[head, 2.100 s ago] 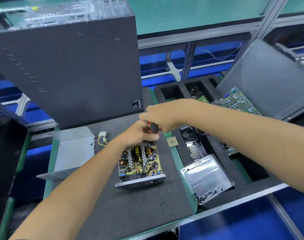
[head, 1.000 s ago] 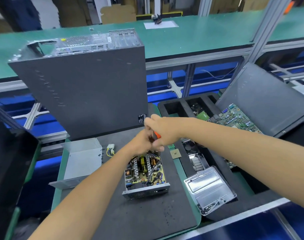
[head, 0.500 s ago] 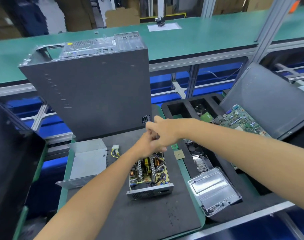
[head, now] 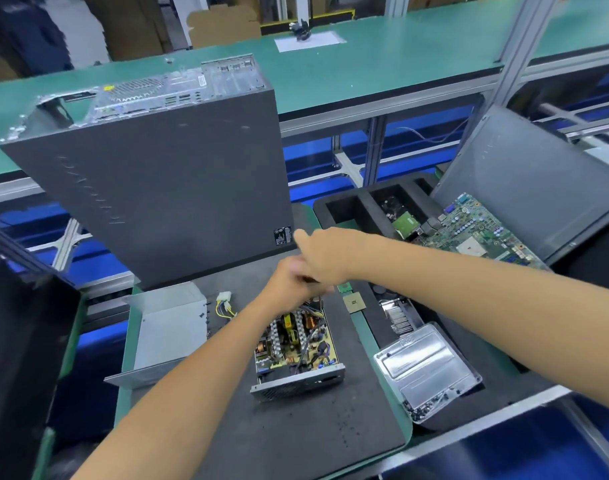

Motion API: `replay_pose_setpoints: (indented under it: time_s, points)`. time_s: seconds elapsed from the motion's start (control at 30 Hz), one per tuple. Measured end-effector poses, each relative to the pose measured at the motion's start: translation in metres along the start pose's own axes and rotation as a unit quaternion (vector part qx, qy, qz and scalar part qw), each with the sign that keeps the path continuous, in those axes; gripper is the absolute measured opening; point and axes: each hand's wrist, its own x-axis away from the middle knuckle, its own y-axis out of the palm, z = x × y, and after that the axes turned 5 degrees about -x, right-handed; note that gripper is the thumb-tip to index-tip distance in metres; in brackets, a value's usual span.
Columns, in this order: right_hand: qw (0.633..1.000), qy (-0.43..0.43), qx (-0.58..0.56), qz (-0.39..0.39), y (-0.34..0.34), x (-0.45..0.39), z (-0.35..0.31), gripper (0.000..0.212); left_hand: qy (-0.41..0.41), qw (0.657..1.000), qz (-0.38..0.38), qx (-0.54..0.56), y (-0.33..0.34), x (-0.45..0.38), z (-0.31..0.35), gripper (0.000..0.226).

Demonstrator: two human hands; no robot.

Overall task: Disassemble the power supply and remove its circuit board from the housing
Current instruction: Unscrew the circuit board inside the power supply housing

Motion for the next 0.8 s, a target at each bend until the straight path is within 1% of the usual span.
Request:
replay_pose_setpoints:
  time_s: [0.03, 0.07, 0.1, 0.17, 0.23, 0.3, 0.37, 0.43, 0.5, 0.53, 0.6, 0.67, 0.73, 0.8]
  points:
    - [0.999, 0.006, 0.026, 0.026, 0.003, -0.002, -0.001, 0.025, -0.005, 1.000, 0.013, 0.001, 0.002, 0.000, 0.000, 0.026]
    - [0.999, 0.006, 0.034, 0.033, 0.005, -0.003, -0.002, 0.022, -0.008, 1.000, 0.013, -0.010, 0.002, -0.001, 0.000, 0.026]
    - [0.999, 0.002, 0.030, 0.021, 0.005, -0.004, -0.001, 0.021, -0.011, 1.000, 0.001, -0.022, 0.001, -0.003, 0.000, 0.027]
    - [1.000, -0.020, 0.007, -0.020, 0.002, -0.005, 0.004, 0.030, -0.012, 0.999, -0.050, -0.011, -0.004, -0.006, -0.002, 0.032]
    - [0.998, -0.052, -0.008, -0.031, 0.000, -0.003, 0.010, 0.041, -0.022, 0.996, -0.085, 0.006, -0.008, -0.004, -0.004, 0.030]
    - [0.996, -0.078, -0.033, -0.029, 0.001, 0.001, 0.013, 0.043, -0.025, 0.997, -0.071, -0.021, -0.007, -0.002, -0.005, 0.023]
    - [0.995, -0.064, -0.065, -0.032, 0.004, 0.002, 0.012, 0.036, -0.014, 0.998, -0.040, -0.044, -0.004, -0.001, -0.004, 0.015]
    - [0.999, -0.020, -0.032, 0.012, 0.004, 0.000, 0.009, 0.025, -0.010, 0.999, -0.012, -0.031, -0.003, -0.003, -0.002, 0.013]
    - [0.997, 0.004, 0.026, 0.067, 0.005, -0.005, 0.005, 0.019, -0.032, 0.999, 0.010, 0.007, -0.002, -0.005, -0.004, 0.019]
    - [0.998, 0.006, 0.028, 0.064, 0.006, -0.006, 0.005, 0.016, -0.041, 0.999, 0.012, 0.014, -0.002, -0.006, -0.006, 0.022]
    - [1.000, 0.000, -0.014, 0.004, 0.005, -0.008, 0.006, 0.018, -0.041, 0.999, 0.002, 0.000, 0.000, -0.003, -0.008, 0.028]
    - [0.996, -0.030, -0.054, -0.062, -0.001, -0.005, 0.010, 0.023, -0.034, 0.999, -0.029, -0.009, 0.002, -0.002, -0.009, 0.029]
    - [0.992, -0.070, -0.064, -0.087, -0.006, -0.002, 0.014, 0.025, -0.031, 0.999, -0.038, -0.015, 0.005, 0.002, -0.009, 0.021]
    - [0.988, -0.082, -0.092, -0.089, -0.007, -0.002, 0.015, 0.023, -0.032, 0.999, -0.015, -0.025, 0.007, 0.003, -0.009, 0.016]
